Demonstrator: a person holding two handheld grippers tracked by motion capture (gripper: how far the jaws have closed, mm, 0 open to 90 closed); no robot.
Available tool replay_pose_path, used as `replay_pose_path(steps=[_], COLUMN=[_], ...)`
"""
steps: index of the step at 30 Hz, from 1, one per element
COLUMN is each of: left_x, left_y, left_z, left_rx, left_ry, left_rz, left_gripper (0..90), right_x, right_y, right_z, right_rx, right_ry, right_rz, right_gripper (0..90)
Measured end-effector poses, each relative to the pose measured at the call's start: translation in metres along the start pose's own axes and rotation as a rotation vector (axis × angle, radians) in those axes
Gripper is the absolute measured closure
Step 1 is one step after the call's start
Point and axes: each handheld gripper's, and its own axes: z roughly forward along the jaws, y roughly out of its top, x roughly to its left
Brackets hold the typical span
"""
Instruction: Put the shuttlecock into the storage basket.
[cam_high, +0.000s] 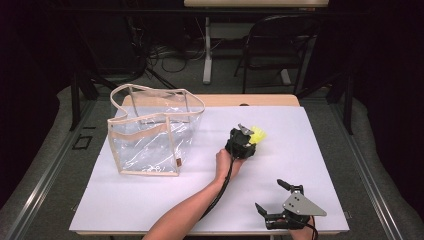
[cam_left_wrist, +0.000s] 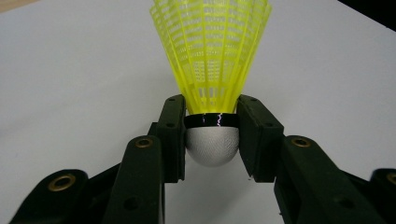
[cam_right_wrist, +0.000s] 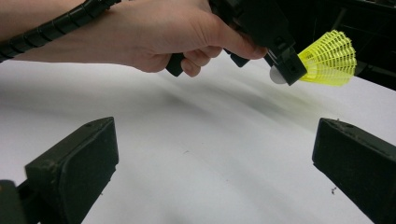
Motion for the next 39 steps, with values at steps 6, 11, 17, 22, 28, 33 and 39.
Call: replay_pose_path(steps=[6, 11, 17, 22, 28, 33, 39], left_x=[0.005, 0.011, 0.019, 0.027, 0.034, 0.037, 0.04], left_y=[-0.001, -0.004, -0.008, -0.012, -0.016, -0.019, -0.022], left_z=[-0.008, -0.016, -0.025, -0.033, -0.04, -0.046, -0.052], left_rx=[-0.008, -0.01, -0.013, -0.014, -0.01, -0.01, -0.003], left_ry=[-0.004, -0.005, -0.002, 0.002, 0.0, -0.003, -0.01], left_rz=[0.005, 0.015, 0.015, 0.017, 0.028, 0.036, 0.06], left_gripper=[64.2, 64.2, 64.2, 64.3, 64.3, 64.2, 64.3], right_x=[0.0, 0.0, 0.001, 0.0, 0.001, 0.001, 0.001], right_y=[0.0, 0.0, 0.001, 0.001, 0.0, 0.0, 0.0], right_z=[0.0, 0.0, 0.0, 0.0, 0.001, 0.001, 0.001], right_rx=[-0.004, 0.0, -0.002, -0.001, 0.001, 0.001, 0.003], right_ry=[-0.001, -0.001, 0.001, -0.002, -0.002, -0.002, -0.002], right_rz=[0.003, 0.001, -0.002, 0.0, 0.0, 0.001, 0.003], right_gripper=[0.0, 0.0, 0.0, 0.0, 0.0, 0.0, 0.0])
